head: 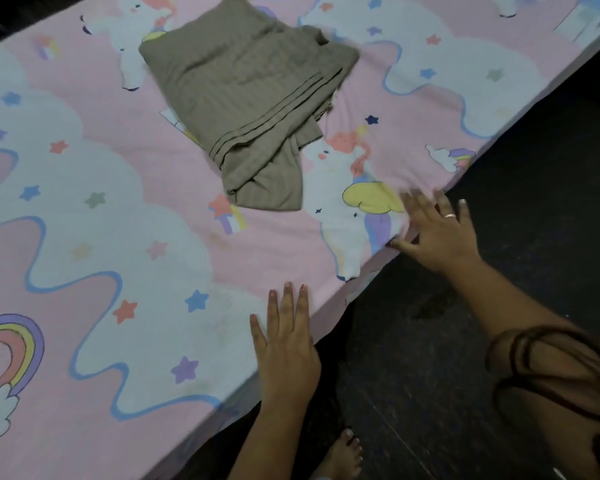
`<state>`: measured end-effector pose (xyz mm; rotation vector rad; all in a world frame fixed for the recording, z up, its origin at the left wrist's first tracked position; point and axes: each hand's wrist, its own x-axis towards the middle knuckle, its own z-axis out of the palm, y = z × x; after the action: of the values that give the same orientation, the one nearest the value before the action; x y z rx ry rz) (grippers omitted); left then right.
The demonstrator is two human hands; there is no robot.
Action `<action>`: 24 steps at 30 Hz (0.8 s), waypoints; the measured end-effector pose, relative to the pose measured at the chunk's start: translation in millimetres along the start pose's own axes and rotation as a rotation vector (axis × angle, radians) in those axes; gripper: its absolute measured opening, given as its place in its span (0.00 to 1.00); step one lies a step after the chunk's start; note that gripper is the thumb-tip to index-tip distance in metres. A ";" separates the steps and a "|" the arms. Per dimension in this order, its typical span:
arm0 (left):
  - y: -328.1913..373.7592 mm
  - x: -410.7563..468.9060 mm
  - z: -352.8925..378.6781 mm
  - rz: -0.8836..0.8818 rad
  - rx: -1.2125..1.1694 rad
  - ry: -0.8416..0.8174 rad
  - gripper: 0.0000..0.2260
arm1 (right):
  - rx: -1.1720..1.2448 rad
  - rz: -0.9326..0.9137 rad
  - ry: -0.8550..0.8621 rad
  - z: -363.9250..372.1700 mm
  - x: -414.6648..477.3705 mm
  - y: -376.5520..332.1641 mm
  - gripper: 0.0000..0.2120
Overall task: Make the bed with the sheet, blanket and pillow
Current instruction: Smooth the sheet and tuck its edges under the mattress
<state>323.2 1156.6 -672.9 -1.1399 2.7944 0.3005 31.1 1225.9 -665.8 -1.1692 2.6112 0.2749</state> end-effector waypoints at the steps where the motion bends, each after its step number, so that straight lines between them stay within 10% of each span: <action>1: 6.2 7.9 -1.6 0.028 -0.001 -0.007 0.43 | 0.015 0.047 -0.008 -6.3 1.9 2.5 0.42; 6: 35.6 47.6 -7.6 0.064 -0.022 -0.015 0.39 | 0.167 -0.308 0.346 3.3 -21.9 -68.4 0.28; 11: 49.1 67.1 3.7 -0.020 -0.033 -0.048 0.40 | 0.015 -0.568 0.276 29.8 -18.8 -68.3 0.29; 18: 83.8 100.5 -1.8 -0.178 -0.102 -0.054 0.56 | 0.100 0.211 -0.186 -28.8 52.0 80.3 0.41; 24: 101.1 150.4 -4.1 0.012 -0.061 0.085 0.47 | 0.904 0.668 0.146 -40.6 97.4 59.9 0.24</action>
<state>145.1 1124.0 -680.8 -1.1761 2.8852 0.3493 -82.8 1185.7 -654.4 -0.0125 2.6293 -0.8178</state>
